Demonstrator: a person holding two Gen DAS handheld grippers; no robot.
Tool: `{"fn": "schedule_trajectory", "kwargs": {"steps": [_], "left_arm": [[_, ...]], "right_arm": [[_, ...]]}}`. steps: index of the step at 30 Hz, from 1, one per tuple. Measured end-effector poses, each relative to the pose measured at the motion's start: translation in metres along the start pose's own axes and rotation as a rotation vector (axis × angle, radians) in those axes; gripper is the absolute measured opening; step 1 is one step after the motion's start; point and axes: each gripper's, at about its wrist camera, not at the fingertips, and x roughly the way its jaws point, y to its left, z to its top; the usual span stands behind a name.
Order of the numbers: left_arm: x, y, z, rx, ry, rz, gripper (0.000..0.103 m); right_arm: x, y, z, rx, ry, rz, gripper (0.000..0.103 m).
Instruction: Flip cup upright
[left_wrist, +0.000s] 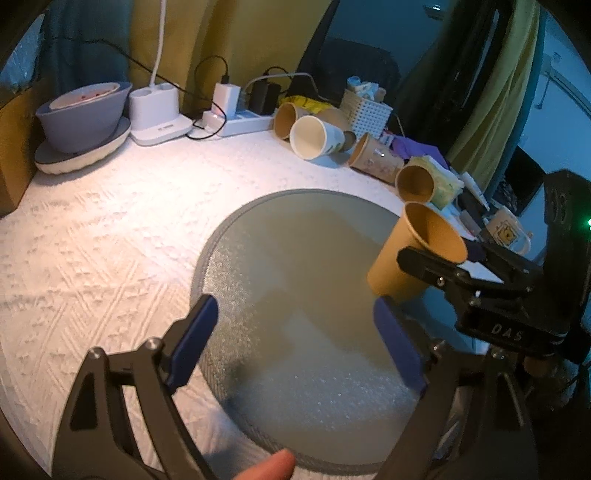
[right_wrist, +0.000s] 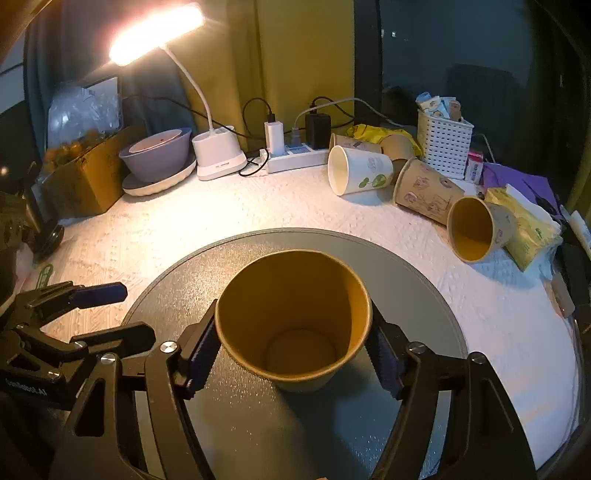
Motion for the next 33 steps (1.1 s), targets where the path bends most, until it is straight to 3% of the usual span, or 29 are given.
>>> {"fn": "schedule_trajectory", "kwargs": {"steps": [33], "left_arm": [[-0.092, -0.054, -0.027, 0.088, -0.184, 0.000, 0.087]], "right_arm": [[-0.110, 0.008, -0.036, -0.004, -0.132, -0.073, 0.077]]}}
